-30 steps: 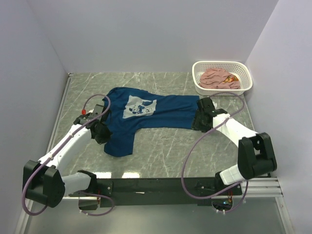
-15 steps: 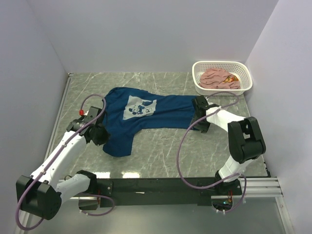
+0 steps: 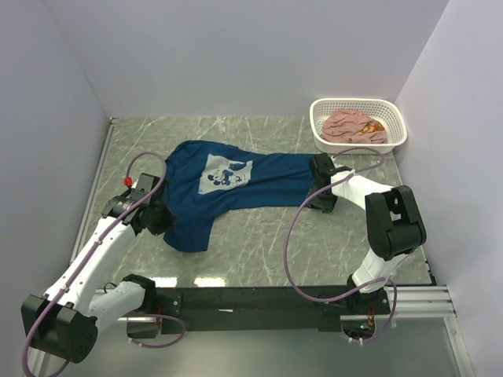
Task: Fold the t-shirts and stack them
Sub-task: Flatten the tshirt out
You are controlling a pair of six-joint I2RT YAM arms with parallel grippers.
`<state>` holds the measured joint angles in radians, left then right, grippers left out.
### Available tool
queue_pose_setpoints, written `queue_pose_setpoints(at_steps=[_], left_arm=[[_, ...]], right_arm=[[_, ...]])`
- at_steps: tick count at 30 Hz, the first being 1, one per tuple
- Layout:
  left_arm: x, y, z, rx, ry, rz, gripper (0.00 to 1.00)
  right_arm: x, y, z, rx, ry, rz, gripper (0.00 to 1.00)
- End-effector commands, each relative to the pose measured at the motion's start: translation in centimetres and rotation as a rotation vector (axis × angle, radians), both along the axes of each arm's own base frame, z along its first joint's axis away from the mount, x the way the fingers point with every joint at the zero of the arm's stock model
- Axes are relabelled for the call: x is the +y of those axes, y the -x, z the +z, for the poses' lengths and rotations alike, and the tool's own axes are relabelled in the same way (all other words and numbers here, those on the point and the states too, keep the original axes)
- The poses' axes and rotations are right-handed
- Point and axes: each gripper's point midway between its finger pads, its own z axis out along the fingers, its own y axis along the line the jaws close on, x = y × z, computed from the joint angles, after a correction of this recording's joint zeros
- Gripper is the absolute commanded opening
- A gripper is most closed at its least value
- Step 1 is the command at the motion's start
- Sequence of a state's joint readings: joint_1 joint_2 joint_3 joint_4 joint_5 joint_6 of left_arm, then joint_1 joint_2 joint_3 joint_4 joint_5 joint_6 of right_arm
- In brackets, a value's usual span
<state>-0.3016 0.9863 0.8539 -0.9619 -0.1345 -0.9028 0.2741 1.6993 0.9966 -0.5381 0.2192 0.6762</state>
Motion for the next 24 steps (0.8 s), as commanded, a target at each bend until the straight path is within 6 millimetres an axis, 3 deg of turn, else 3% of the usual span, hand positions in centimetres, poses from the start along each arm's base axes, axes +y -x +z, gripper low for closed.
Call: queue_pose_setpoints(at_steps=[1, 5, 21, 24], left_arm=[[0.0, 0.0, 0.5, -0.015, 0.008, -0.014, 0.01], [0.0, 0.0, 0.4, -0.015, 0.008, -0.013, 0.01], [0.3, 0.2, 1.1, -0.029, 0.002, -0.008, 0.01], [0.6, 0.2, 1.5, -0.034, -0.01, -0.003, 0.01]], right_arm=[[-0.1, -1.2, 2.5, -0.064, 0.012, -0.013, 0.54], [0.1, -1.7, 2.8, -0.075, 0.002, -0.009, 0.54], [-0.3, -1.5, -0.3, -0.01, 0.018, -0.006, 0.54], [-0.5, -1.5, -0.5, -0.01, 0.018, 0.0, 0.49]])
